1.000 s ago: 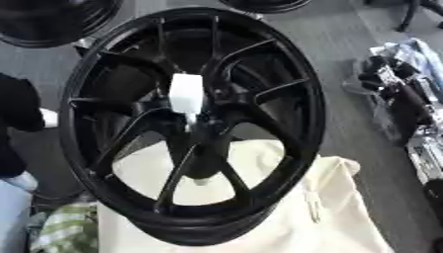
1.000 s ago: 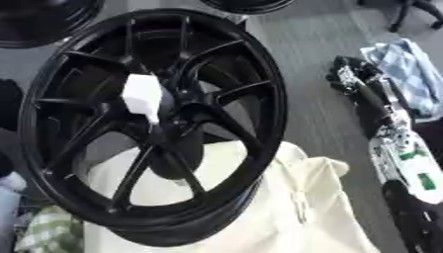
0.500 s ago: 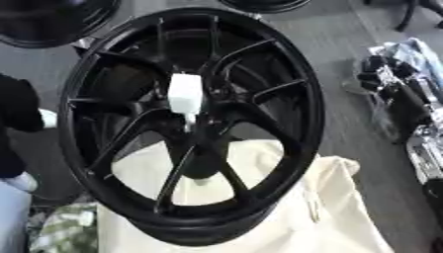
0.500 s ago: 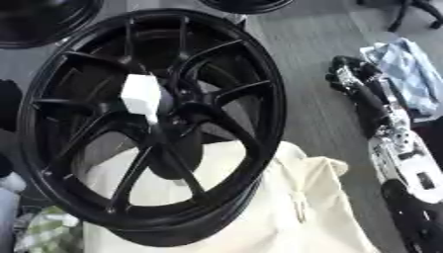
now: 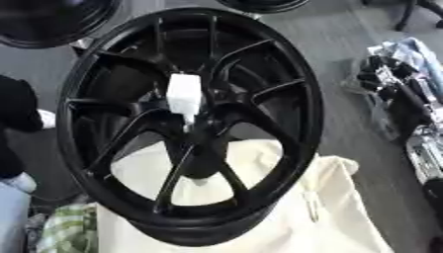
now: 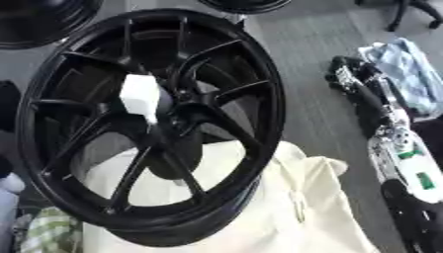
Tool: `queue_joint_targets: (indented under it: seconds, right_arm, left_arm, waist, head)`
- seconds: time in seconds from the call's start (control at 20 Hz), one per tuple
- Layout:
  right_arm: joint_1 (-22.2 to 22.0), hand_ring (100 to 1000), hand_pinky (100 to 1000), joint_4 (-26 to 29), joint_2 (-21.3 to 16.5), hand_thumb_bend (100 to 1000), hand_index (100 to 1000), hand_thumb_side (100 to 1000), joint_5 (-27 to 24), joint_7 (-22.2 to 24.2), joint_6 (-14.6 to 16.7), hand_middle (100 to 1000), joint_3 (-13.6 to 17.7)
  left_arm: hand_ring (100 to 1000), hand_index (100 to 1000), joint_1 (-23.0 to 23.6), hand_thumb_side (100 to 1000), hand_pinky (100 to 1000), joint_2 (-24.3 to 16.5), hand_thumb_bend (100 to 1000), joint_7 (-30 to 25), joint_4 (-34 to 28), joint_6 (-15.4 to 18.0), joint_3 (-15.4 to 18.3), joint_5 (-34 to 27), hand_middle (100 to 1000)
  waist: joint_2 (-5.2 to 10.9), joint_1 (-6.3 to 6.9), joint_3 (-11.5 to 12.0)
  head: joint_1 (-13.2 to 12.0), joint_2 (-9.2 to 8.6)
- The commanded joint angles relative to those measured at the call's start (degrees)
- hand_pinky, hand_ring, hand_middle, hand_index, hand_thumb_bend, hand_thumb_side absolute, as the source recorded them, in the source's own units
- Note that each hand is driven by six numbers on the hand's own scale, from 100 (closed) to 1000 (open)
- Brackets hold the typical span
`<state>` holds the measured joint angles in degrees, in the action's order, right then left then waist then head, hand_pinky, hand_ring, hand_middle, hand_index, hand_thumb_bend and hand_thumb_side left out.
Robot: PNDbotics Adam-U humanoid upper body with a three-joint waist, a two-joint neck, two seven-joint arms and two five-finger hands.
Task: Pull the pin out of the wheel hub.
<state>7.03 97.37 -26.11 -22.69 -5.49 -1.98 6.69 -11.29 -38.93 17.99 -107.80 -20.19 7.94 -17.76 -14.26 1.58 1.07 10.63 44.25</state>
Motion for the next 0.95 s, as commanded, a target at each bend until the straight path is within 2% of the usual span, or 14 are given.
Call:
queue_joint_targets:
  seconds: [0.05, 0.2, 0.35, 0.4, 0.45, 0.5, 0.95]
  right_arm:
    - [0.49, 724, 822, 1.2, -1.02, 235, 737, 429, -0.46, 0.14, 0.02, 632, 0.46]
    - [0.67, 724, 822, 1.24, -0.86, 236, 737, 427, -0.63, 0.23, -0.03, 632, 0.39]
    - [0.91, 724, 821, 1.28, -0.62, 239, 737, 425, -0.79, 0.37, -0.08, 632, 0.28]
    - [0.97, 724, 821, 1.31, -0.57, 239, 737, 425, -0.82, 0.41, -0.07, 632, 0.26]
    - [1.02, 724, 821, 1.33, -0.52, 240, 737, 424, -0.85, 0.44, -0.06, 632, 0.26]
    - [1.07, 724, 821, 1.36, -0.48, 240, 737, 423, -0.88, 0.44, -0.05, 632, 0.26]
    - [1.38, 724, 821, 1.46, -0.27, 244, 737, 420, -0.98, 0.48, -0.17, 632, 0.19]
  left_arm:
    - [678, 745, -1.4, 782, 749, 1.0, 100, 5.47, -1.02, 5.26, -0.6, -7.03, 680]
    - [680, 740, -2.75, 795, 748, 4.31, 100, 7.85, 0.0, 8.48, -1.71, -11.77, 679]
    - [685, 736, -4.13, 799, 749, 8.23, 100, 8.66, 1.17, 9.08, -2.63, -13.51, 681]
    - [686, 736, -4.55, 800, 750, 9.45, 100, 8.58, 1.36, 9.1, -2.86, -13.46, 682]
    - [687, 736, -4.93, 765, 750, 10.55, 100, 8.38, 1.49, 9.1, -3.07, -13.2, 683]
    - [687, 737, -5.23, 804, 750, 11.49, 100, 8.09, 1.61, 9.12, -3.27, -12.77, 684]
    - [684, 738, -5.44, 804, 749, 15.77, 100, 6.51, 3.11, 9.52, -4.13, -6.99, 688]
  waist:
    - [1.05, -0.17, -0.2]
    - [1.07, -0.33, -0.4]
    - [1.0, -0.58, -0.54]
    - [0.97, -0.67, -0.58]
    - [0.94, -0.75, -0.64]
    - [0.92, -0.8, -0.7]
    - [0.89, -0.75, -1.08]
  head:
    - [-0.33, -0.13]
    - [-0.72, -0.13]
    - [-1.03, -0.13]
    - [-1.11, -0.13]
    - [-1.19, -0.13]
    - [-1.27, -0.13]
    - [-1.75, -0.13]
